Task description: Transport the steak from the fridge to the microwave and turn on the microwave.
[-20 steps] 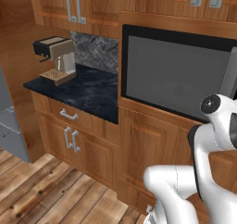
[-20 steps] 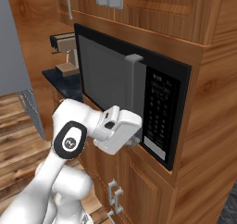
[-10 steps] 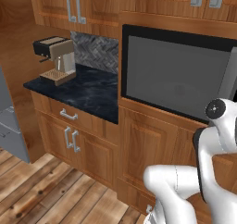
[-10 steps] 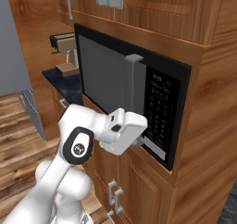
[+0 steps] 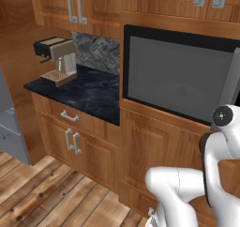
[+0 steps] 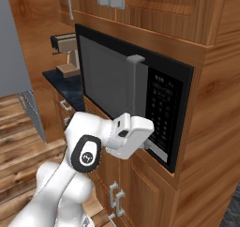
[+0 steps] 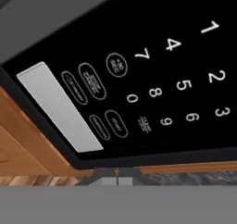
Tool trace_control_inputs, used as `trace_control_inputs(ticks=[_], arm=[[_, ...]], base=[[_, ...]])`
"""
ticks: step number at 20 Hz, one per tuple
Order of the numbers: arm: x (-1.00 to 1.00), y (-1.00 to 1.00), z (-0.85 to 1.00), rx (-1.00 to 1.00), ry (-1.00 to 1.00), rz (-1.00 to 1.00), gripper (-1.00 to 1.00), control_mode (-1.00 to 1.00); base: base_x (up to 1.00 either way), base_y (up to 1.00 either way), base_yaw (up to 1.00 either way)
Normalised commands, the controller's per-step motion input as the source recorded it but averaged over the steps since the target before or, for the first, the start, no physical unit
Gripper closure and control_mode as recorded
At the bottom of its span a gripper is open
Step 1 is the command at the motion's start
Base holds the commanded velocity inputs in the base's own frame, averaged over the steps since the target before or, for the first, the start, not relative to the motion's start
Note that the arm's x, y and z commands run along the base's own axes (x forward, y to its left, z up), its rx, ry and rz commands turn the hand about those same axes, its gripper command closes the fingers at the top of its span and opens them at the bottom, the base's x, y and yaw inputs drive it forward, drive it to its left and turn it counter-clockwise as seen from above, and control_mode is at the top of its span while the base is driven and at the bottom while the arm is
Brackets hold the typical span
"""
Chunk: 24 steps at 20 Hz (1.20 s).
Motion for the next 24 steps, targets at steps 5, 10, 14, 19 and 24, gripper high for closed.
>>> trace_control_inputs(ticks=[5,10,14,19,24], arm=[[0.00,-0.14,-0.20,-0.05,-0.01,0.05,1.00,-1.00],[0.01,-0.04,-0.05,-0.04,0.00,0.04,1.00,-1.00],[0.10,0.00,0.00,-0.02,0.00,0.01,1.00,-1.00],[0.13,0.00,0.00,0.00,0.00,0.01,1.00,-1.00],[0.23,0.00,0.00,0.00,0.00,0.01,1.00,-1.00]], base=[[0.00,0.00,0.00],[0.00,0.00,0.00],[0.00,0.00,0.00],[0.00,0.00,0.00],[0.00,0.00,0.00]])
